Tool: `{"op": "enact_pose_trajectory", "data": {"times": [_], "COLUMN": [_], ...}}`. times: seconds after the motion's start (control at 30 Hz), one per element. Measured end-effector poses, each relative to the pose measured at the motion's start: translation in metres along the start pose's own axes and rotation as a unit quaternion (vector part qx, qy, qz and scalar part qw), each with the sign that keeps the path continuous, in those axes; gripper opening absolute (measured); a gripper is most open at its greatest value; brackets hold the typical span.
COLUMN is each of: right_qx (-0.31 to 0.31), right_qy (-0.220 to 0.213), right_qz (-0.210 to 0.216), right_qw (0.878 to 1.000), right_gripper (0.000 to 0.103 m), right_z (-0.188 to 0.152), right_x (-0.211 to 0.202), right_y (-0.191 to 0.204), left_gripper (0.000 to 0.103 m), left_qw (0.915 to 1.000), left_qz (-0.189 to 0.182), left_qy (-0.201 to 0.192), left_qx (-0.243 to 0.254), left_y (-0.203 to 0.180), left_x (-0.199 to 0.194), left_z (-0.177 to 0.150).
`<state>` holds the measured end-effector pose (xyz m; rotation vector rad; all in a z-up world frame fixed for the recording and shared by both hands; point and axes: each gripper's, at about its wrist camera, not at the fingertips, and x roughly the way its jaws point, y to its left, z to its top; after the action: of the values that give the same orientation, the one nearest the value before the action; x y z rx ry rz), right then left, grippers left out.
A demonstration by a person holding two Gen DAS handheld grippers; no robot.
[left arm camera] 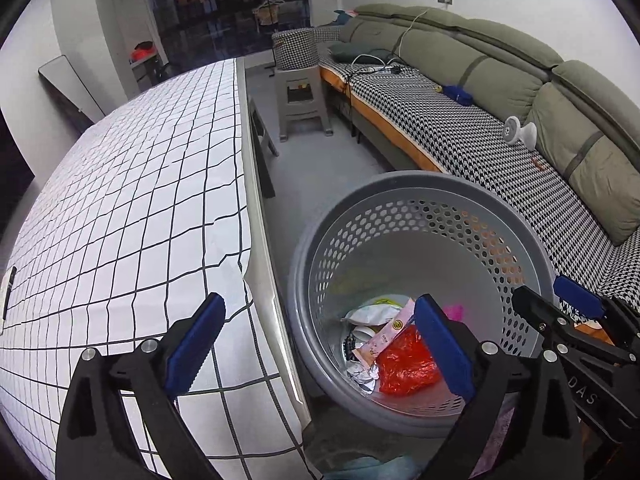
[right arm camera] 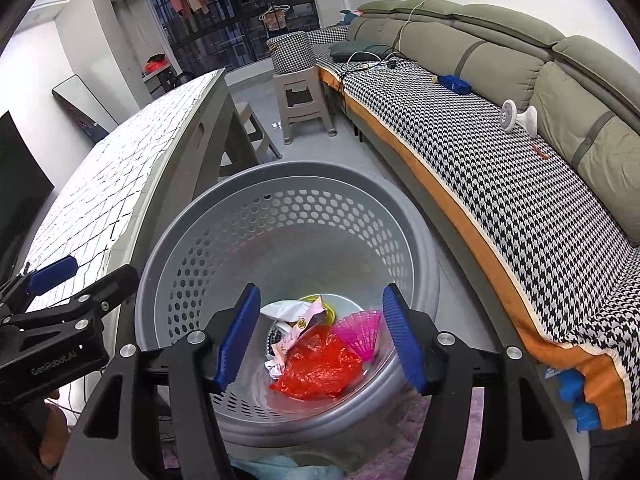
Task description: Collect trash
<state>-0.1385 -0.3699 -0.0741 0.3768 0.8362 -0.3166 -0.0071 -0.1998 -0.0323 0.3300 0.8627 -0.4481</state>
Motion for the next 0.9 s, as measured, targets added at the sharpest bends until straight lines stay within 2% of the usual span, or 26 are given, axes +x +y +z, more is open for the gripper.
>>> {"op": "enact_pose_trajectory", "data": {"times": [0.9], "right_qx": [-0.001], "right_qy": [-0.002], "right_qz": [-0.001], "right_qw": [1.0], "right_gripper": [0.062], "right_z": [0.0005], "right_x": [-0.0016], "right_y": [0.0007], "left_gripper": [0.097], "left_qw": [0.9998], "left_qz": [0.018], "left_qy": [0.006], "left_qx": [-0.006], "left_y": [0.0047], "left_x": [0.001], "left_z": [-0.0012]}}
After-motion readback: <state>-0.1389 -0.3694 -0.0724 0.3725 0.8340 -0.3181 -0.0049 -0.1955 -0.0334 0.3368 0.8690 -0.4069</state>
